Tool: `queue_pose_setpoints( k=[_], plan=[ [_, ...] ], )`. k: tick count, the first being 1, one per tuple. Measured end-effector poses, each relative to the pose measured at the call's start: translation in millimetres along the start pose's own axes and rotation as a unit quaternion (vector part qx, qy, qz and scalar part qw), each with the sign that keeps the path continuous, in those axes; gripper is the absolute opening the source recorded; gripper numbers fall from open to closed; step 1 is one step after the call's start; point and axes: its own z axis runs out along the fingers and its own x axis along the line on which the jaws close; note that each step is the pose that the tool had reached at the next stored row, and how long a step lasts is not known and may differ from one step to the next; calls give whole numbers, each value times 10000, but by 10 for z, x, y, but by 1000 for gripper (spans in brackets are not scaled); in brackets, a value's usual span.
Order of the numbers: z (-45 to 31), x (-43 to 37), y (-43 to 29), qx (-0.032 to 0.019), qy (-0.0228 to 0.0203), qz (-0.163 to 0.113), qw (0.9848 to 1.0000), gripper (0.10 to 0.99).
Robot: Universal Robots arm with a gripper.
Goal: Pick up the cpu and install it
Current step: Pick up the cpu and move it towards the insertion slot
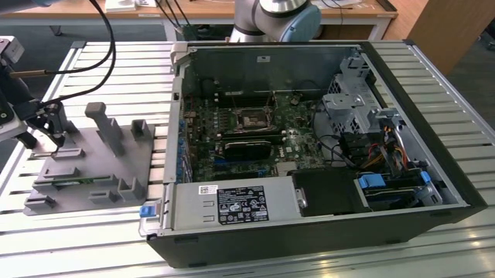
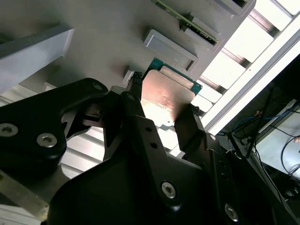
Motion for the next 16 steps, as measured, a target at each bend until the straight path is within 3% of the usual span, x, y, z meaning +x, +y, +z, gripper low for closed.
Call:
queue_pose_setpoints(
  k=[16],
  plan=[
    [-33,0,2,0,0,0,10000,529]
  ],
)
